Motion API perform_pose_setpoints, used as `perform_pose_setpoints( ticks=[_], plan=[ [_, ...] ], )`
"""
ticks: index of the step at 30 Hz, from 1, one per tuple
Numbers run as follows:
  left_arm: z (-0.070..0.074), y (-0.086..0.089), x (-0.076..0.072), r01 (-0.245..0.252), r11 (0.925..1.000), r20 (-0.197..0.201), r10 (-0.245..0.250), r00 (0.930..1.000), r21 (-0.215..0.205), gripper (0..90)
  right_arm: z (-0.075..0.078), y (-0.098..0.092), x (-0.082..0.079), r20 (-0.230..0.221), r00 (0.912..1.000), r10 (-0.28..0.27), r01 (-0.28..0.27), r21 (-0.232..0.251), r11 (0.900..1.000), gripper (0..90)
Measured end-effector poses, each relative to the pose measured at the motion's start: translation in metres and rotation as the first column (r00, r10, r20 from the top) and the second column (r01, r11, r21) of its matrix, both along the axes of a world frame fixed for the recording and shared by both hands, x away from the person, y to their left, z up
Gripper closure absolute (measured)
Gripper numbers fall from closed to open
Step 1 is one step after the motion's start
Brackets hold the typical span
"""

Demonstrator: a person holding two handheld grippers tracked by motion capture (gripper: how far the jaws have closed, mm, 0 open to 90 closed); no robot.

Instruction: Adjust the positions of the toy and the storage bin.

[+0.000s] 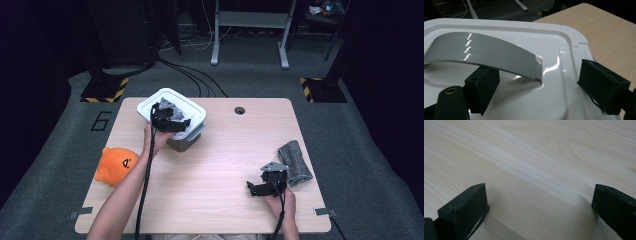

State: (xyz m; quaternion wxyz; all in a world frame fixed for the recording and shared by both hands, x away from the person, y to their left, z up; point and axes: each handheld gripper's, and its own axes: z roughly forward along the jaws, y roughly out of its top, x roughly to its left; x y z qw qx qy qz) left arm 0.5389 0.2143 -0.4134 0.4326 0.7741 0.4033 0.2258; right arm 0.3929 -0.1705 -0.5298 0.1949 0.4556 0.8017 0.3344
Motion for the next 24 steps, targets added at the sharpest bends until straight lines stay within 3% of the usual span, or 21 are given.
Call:
perform_pose_setpoints(
  ticks=[16,24],
  plan=[
    [0.0,-0.015,-0.007,0.079,0.9969,-0.009,-0.079,0.9969,-0.004,16.8,0.0,0.0,0.0,0.0,1.0,0.001,-0.001,0.001,1.0,0.0],
    [-0.001,-0.019,-0.009,0.091,0.9958,0.001,-0.091,0.9959,-0.009,17.0,0.0,0.0,0.0,0.0,1.0,0.001,-0.001,0.001,1.0,0.0]
  ],
)
